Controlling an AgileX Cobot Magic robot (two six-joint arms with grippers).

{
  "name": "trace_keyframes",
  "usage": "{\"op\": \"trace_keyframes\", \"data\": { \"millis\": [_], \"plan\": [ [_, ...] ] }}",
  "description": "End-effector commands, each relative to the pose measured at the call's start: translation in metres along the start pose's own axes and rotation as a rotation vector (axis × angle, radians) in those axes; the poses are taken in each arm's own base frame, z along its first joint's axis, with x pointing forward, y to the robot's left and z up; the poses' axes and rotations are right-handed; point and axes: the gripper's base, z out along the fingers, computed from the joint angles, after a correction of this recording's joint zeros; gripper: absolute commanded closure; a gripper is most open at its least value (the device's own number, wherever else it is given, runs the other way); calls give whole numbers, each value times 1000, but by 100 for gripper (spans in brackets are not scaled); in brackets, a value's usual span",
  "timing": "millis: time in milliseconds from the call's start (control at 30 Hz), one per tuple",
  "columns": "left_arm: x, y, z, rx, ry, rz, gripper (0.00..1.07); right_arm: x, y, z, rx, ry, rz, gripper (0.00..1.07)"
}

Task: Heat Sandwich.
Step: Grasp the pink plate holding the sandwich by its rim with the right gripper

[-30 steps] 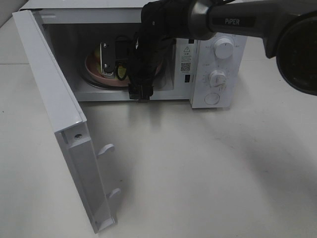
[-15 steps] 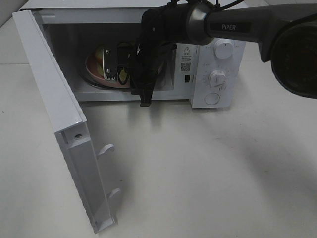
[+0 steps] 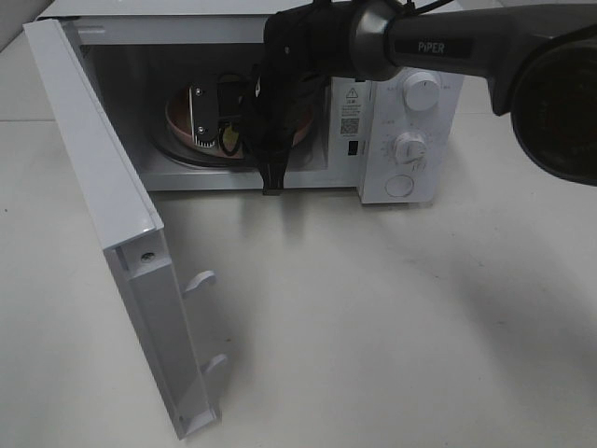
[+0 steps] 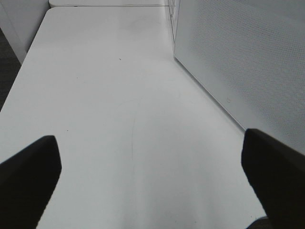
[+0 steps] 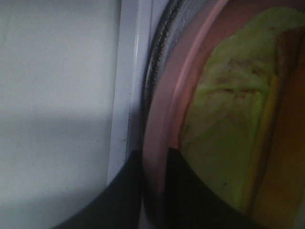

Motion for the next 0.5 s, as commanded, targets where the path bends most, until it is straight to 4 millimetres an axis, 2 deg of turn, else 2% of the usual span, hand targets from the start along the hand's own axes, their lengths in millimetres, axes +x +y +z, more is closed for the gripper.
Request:
{"op": "trace_keyframes", "data": {
  "millis": [33,500],
  "plan": [
    [2,0,-2,4,-32,4,9,4,5,-1,-59,14,29,107],
    [2,0,-2,4,-32,4,9,1,2,-8,-46,6,-27,107]
  ]
}}
